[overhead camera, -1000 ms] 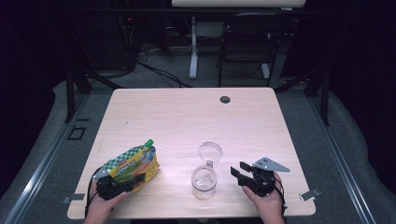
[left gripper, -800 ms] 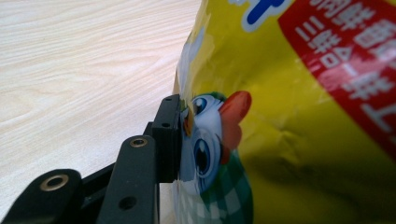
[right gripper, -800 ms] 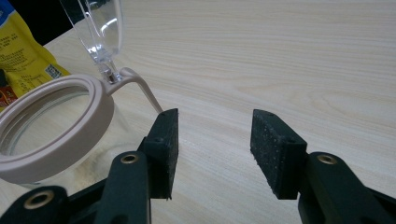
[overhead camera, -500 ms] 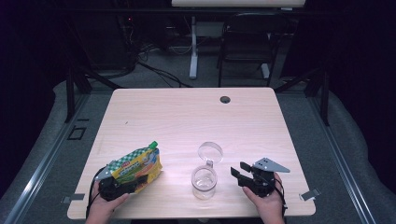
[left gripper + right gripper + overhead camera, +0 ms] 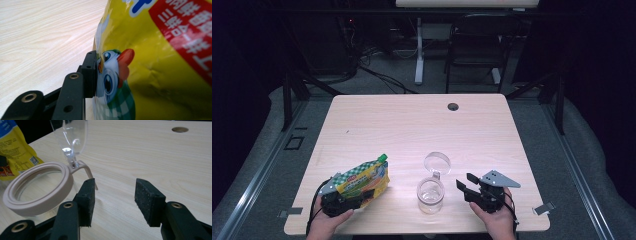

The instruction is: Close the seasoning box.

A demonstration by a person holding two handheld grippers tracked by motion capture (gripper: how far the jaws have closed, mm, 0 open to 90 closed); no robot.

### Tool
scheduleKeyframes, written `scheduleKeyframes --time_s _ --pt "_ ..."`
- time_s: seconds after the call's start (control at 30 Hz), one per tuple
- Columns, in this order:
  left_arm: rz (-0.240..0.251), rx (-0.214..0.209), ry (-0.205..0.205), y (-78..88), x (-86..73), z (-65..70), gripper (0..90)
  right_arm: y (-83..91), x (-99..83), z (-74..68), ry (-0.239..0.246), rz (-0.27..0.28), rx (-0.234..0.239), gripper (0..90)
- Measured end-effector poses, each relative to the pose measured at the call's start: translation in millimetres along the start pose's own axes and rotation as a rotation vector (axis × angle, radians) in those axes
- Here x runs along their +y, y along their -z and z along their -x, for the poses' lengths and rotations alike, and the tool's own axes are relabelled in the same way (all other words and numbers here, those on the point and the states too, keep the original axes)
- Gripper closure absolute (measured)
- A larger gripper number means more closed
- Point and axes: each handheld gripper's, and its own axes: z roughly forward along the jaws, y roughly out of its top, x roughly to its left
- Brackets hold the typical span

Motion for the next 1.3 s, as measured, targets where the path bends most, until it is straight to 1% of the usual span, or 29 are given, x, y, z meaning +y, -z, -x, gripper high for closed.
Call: scheduleKeyframes --time_s 0.07,0.1,0.13,0.2,0.27,0.3,0.4,0.5,0.53,0.57,0.6,0.63,0.67,0.7,0.73,0.83,0.9,0.97,1.0,1.07,1.13,1.17,1.27,1.3 --pt "-0.008 0.009 -0.002 0.0 1.4 2.4 60.4 0.9 1.3 -3.1 0.018 0.012 0.004 50.6" --pt "-0.012 0.012 -0.01 0.2 2.5 3.6 60.4 1.4 1.9 -4.6 0.029 0.016 0.007 50.4" --pt "-0.012 0.012 -0.01 0.2 2.5 3.6 60.5 1.4 1.9 -4.6 0.029 0.016 0.007 50.4" --pt "-0.012 0.023 -0.02 0.6 4.9 6.7 60.5 1.6 3.2 -8.5 0.055 0.025 0.011 49.9" --pt "-0.006 0.038 -0.028 0.6 6.4 9.3 60.5 1.3 3.6 -10.4 0.062 0.017 0.021 49.9" --pt "-0.01 0.04 -0.039 1.0 7.5 10.1 60.5 1.2 3.7 -11.0 0.068 0.009 0.021 49.7" --pt "-0.015 0.067 -0.068 1.0 10.1 14.2 60.5 1.0 3.9 -13.1 0.076 0.0 0.013 49.3" --pt "-0.02 0.095 -0.104 0.4 12.2 17.7 60.5 0.9 4.3 -14.1 0.067 0.009 0.019 49.1" --pt "-0.02 0.108 -0.117 0.0 12.8 19.2 60.5 1.7 4.9 -14.3 0.071 0.005 0.016 49.1" --pt "-0.02 0.108 -0.117 0.0 12.8 19.2 60.5 2.1 5.2 -14.7 0.073 0.005 0.018 49.1" --pt "-0.023 0.126 -0.143 -0.7 14.4 21.2 60.5 2.4 5.5 -15.4 0.075 0.007 0.019 49.1" --pt "-0.023 0.126 -0.143 -0.7 14.4 21.2 60.5 2.4 5.5 -15.4 0.075 0.007 0.019 49.1" --pt "-0.02 0.134 -0.152 -1.2 15.3 22.3 60.5 2.6 5.8 -16.1 0.077 0.01 0.021 49.1" --pt "-0.013 0.153 -0.164 -2.8 16.9 23.9 60.5 2.7 6.1 -17.6 0.078 0.012 0.024 49.1" --pt "-0.016 0.162 -0.175 -3.4 18.1 24.6 60.5 2.6 6.2 -18.1 0.08 0.012 0.025 49.1" --pt "-0.014 0.173 -0.183 -5.6 20.5 24.7 60.5 2.4 6.4 -19.1 0.082 0.011 0.028 49.1" --pt "-0.013 0.192 -0.195 -9.6 24.4 24.5 60.5 2.9 7.2 -19.3 0.083 0.008 0.029 49.1" --pt "-0.017 0.214 -0.219 -12.2 27.1 24.9 60.5 3.2 7.8 -19.6 0.077 0.021 0.028 49.1" --pt "-0.022 0.223 -0.229 -13.5 28.6 25.3 60.5 4.5 8.7 -19.2 0.08 0.013 0.029 49.1" --pt "-0.034 0.239 -0.254 -15.9 31.7 25.6 60.5 6.5 10.0 -18.6 0.082 0.019 0.026 49.1" --pt "-0.034 0.248 -0.261 -17.4 32.8 26.2 60.5 7.3 10.6 -18.4 0.08 0.025 0.025 49.1" --pt "-0.041 0.264 -0.289 -19.4 35.4 26.8 60.5 9.5 12.0 -18.1 0.079 0.03 0.026 49.2" --pt "-0.044 0.274 -0.309 -21.2 38.5 27.0 60.5 12.2 14.3 -18.9 0.086 0.047 0.013 49.2" --pt "-0.049 0.278 -0.322 -21.5 39.8 27.0 60.5 13.1 15.2 -19.1 0.091 0.05 0.01 49.3"
